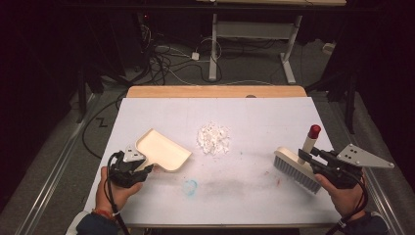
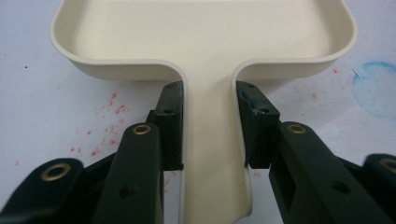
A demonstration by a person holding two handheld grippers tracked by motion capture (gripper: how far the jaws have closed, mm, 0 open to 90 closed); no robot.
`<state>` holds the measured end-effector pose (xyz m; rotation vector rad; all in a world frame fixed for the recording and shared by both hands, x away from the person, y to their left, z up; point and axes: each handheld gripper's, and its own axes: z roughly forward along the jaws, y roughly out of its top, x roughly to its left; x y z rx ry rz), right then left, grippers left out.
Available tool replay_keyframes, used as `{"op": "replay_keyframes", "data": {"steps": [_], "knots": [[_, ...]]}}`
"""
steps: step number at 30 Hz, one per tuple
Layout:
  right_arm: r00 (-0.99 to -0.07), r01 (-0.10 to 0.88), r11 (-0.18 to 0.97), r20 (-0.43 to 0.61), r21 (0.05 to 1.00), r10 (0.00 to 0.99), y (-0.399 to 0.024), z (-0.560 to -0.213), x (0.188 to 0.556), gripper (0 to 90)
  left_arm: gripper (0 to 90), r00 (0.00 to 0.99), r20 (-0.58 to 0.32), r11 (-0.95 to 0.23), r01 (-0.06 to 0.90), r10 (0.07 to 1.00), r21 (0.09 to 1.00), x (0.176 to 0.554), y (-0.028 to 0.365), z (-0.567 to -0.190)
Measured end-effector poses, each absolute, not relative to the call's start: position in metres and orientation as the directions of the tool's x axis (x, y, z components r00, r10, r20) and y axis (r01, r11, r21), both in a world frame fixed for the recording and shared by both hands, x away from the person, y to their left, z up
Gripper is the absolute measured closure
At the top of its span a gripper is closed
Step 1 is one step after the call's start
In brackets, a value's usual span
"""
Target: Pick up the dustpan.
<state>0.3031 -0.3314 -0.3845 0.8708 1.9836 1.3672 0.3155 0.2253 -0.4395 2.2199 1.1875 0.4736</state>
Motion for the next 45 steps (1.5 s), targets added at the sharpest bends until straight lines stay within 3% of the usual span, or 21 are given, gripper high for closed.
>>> {"op": "replay_keyframes", "data": {"steps": [45], "knots": [[-0.666,0.153,0.249,-0.087,0.956,0.741,-0.306,-0.374,0.333,71.5,63.5,0.625,0.073,-0.533,0.592,0.777,0.604,0.311,0.221,-0.443]]}}
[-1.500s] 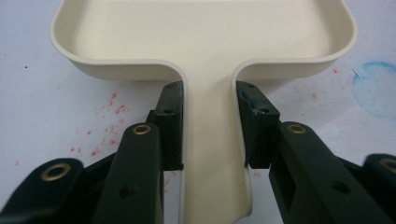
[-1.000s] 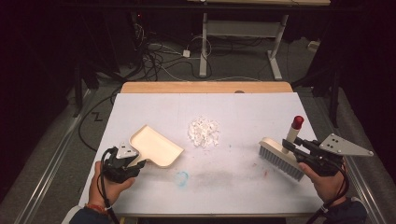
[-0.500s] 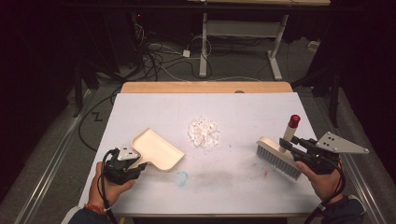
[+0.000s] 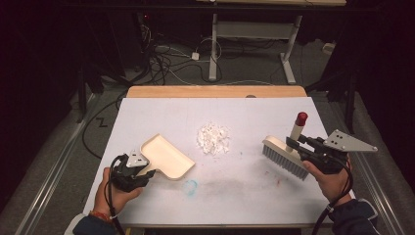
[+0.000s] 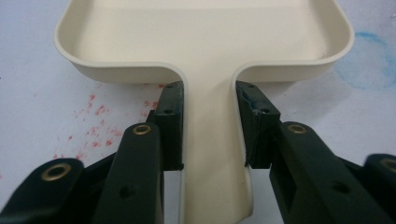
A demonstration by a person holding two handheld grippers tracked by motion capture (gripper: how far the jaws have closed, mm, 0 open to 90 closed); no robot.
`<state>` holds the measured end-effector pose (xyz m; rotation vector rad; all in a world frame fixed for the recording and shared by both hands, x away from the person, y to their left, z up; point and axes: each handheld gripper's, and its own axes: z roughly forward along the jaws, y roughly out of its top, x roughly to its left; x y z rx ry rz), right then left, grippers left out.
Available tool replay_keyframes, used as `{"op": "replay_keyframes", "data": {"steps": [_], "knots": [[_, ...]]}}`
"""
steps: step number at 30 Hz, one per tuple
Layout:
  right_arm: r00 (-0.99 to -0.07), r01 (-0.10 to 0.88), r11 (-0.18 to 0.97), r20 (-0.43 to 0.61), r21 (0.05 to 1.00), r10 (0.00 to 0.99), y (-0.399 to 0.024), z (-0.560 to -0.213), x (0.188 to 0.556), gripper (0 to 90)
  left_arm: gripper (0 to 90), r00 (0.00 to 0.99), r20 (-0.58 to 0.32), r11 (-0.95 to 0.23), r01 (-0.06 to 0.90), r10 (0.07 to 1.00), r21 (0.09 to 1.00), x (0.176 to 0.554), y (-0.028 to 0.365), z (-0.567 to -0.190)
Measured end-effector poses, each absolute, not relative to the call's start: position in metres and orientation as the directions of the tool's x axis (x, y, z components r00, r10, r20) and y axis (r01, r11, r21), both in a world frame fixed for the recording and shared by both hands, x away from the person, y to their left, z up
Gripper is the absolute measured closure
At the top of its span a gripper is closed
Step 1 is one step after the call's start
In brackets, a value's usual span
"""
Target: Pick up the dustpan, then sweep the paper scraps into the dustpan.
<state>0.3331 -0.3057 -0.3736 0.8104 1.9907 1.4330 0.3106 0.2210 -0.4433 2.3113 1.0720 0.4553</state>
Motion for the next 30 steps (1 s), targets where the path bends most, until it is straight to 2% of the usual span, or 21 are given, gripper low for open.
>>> {"op": "replay_keyframes", "data": {"steps": [17,30], "knots": [[-0.672,0.161,0.233,-0.067,0.959,0.738,-0.297,-0.371,0.350,71.5,63.5,0.646,0.071,-0.555,0.588,0.760,0.589,0.312,0.220,-0.443],[-0.697,0.182,0.188,-0.008,0.965,0.717,-0.268,-0.369,0.399,71.5,63.5,0.651,0.061,-0.558,0.594,0.757,0.579,0.314,0.222,-0.442]]}}
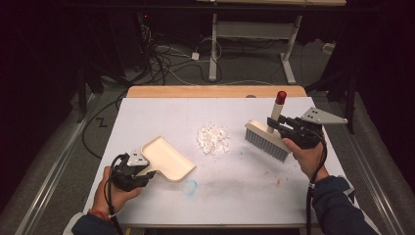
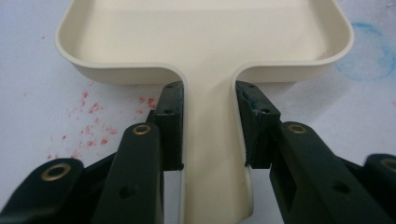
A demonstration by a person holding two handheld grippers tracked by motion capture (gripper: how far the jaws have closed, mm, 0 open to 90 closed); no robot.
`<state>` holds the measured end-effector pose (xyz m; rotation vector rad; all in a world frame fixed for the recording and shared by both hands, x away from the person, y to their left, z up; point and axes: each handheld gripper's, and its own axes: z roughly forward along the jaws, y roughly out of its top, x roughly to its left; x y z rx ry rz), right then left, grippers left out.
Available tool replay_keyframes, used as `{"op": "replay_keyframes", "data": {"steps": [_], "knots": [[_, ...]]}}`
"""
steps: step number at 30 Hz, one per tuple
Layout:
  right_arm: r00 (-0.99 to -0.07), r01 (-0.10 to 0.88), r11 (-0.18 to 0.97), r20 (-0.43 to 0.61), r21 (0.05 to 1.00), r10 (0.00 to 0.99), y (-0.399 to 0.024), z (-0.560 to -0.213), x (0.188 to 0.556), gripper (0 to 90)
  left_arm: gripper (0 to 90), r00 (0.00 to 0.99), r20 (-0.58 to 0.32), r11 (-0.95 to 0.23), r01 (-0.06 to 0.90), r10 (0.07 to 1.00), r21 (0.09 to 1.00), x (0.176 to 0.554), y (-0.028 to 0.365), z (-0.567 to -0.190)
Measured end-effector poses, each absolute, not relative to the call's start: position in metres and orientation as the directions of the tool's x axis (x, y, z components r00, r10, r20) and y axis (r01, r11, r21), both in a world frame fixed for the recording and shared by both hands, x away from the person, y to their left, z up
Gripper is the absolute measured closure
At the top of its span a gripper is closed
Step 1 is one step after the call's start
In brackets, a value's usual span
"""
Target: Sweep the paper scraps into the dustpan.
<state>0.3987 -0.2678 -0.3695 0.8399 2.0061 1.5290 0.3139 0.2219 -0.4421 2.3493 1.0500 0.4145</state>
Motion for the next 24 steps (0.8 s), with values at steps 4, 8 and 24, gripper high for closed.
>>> {"op": "replay_keyframes", "data": {"steps": [4,8,24], "knots": [[-0.696,0.187,0.222,-0.031,0.957,0.718,-0.255,-0.368,0.412,71.5,63.4,0.654,0.052,-0.557,0.596,0.755,0.578,0.316,0.223,-0.443],[-0.680,0.200,0.230,-0.033,0.952,0.732,-0.243,-0.369,0.427,71.5,63.4,0.656,0.048,-0.557,0.597,0.753,0.577,0.317,0.223,-0.443],[-0.603,0.192,0.174,-0.024,0.966,0.798,-0.202,-0.378,0.487,71.6,63.4,0.659,0.036,-0.551,0.597,0.751,0.583,0.321,0.221,-0.446]]}}
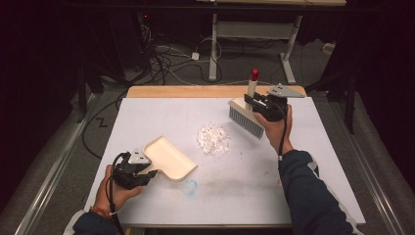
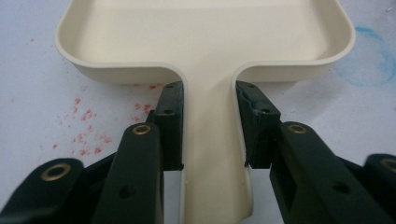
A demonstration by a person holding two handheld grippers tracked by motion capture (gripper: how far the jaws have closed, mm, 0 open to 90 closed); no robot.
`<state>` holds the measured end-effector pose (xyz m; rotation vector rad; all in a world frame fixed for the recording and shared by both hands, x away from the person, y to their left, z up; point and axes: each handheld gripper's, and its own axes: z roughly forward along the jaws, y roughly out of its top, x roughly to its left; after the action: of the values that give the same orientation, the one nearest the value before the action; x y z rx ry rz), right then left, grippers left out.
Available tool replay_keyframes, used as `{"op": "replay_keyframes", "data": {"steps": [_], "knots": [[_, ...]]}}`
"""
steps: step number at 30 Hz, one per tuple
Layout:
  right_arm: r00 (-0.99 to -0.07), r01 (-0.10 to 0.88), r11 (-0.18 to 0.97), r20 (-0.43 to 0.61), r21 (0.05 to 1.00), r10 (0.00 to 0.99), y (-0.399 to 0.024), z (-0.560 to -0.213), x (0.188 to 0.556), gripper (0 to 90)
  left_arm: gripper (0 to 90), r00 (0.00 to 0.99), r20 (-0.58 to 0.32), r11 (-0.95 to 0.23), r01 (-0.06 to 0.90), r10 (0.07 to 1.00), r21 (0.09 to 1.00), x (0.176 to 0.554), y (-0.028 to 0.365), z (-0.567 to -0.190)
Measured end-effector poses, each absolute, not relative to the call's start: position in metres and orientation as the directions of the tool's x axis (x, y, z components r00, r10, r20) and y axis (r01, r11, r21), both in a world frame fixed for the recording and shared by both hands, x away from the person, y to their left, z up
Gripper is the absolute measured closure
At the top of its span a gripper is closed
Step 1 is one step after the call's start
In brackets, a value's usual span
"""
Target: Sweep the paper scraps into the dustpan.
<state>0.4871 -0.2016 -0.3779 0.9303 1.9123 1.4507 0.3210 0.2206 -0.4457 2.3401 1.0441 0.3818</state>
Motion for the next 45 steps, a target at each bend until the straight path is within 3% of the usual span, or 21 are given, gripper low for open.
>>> {"op": "replay_keyframes", "data": {"steps": [8,12,25,37,45], "knots": [[-0.571,0.176,0.219,-0.082,0.960,0.817,-0.175,-0.395,0.500,71.5,63.4,0.665,0.040,-0.558,0.590,0.746,0.584,0.322,0.221,-0.445],[-0.589,0.187,0.185,-0.041,0.965,0.807,-0.171,-0.404,0.498,71.6,63.4,0.670,0.038,-0.562,0.589,0.741,0.580,0.322,0.221,-0.445],[-0.618,0.179,0.240,-0.080,0.954,0.782,-0.149,-0.406,0.484,71.5,63.3,0.681,0.045,-0.583,0.588,0.731,0.561,0.327,0.216,-0.448],[-0.571,0.148,0.204,-0.085,0.968,0.816,-0.142,-0.411,0.479,71.6,63.3,0.686,0.082,-0.608,0.574,0.723,0.548,0.328,0.209,-0.449],[-0.603,0.138,0.210,-0.086,0.968,0.793,-0.129,-0.415,0.472,71.4,63.4,0.695,0.066,-0.609,0.574,0.716,0.547,0.335,0.205,-0.450]]}}
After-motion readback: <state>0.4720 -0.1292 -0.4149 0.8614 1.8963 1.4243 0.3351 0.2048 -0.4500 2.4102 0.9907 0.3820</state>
